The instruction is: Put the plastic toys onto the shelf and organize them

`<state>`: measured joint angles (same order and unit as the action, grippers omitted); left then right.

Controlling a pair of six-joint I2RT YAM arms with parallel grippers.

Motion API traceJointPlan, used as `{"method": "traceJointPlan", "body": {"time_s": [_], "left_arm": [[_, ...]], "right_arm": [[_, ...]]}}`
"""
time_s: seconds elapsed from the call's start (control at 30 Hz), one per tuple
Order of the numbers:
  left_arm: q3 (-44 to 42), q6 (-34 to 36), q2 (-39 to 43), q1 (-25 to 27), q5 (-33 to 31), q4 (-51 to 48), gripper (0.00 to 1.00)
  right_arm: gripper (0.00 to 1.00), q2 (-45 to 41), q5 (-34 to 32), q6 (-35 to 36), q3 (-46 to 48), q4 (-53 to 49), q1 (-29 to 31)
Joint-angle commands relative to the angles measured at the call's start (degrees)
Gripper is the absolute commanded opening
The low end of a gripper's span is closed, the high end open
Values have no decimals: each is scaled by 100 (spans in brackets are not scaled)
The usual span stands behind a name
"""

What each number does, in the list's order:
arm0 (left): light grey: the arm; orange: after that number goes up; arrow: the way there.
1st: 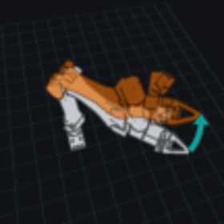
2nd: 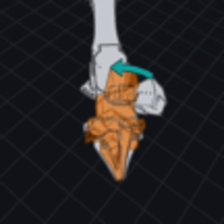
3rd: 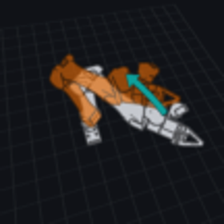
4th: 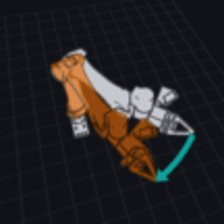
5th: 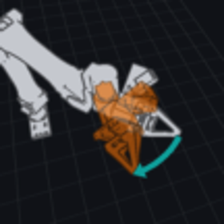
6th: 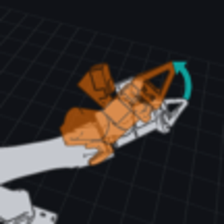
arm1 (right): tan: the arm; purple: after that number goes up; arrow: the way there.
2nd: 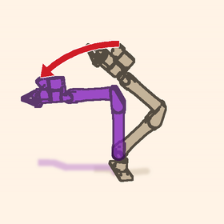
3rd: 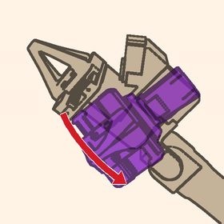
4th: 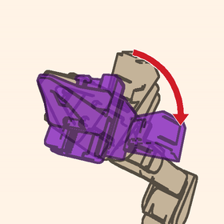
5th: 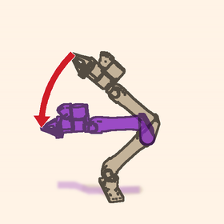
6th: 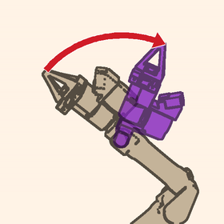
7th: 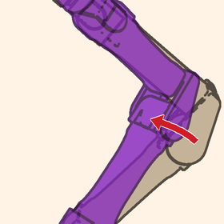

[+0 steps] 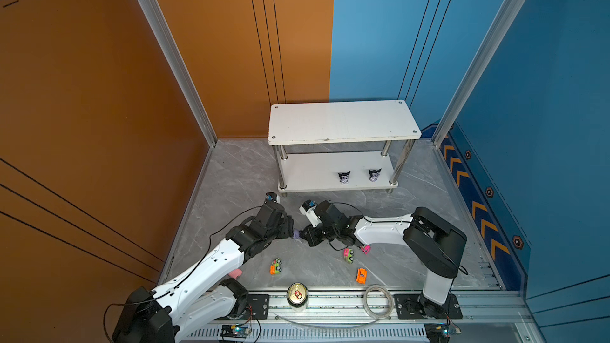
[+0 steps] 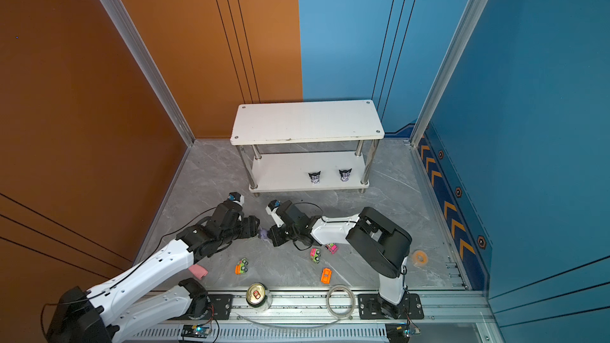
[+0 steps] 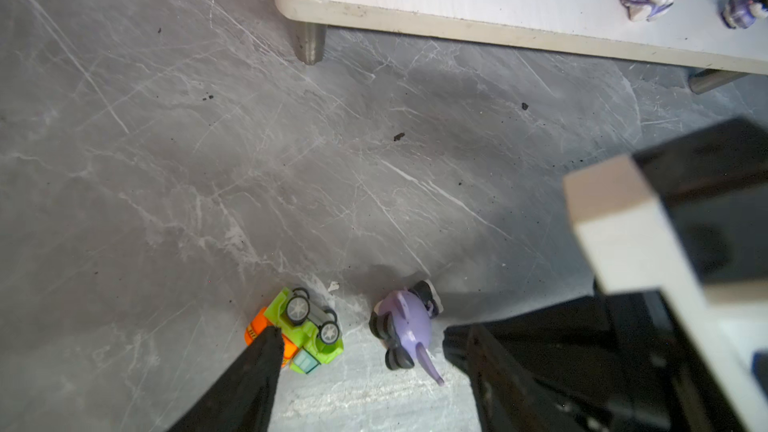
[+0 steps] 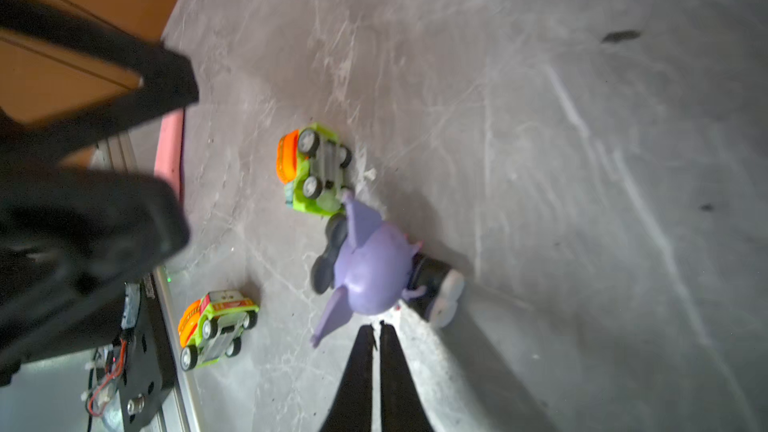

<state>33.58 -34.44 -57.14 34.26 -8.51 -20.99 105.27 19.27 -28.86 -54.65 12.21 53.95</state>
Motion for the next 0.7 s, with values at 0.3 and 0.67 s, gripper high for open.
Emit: {"method": "traceJointPlan", "body": {"time_s": [0.3,0.67], "left_arm": [[381,-54,-242,48,-365,-278,72],[341,-220,-199,53,-198,-441,72]], "right_arm": [[8,-623,-800,793,-215,-902,667],[8,265,-157,355,-634,-361,285]]}}
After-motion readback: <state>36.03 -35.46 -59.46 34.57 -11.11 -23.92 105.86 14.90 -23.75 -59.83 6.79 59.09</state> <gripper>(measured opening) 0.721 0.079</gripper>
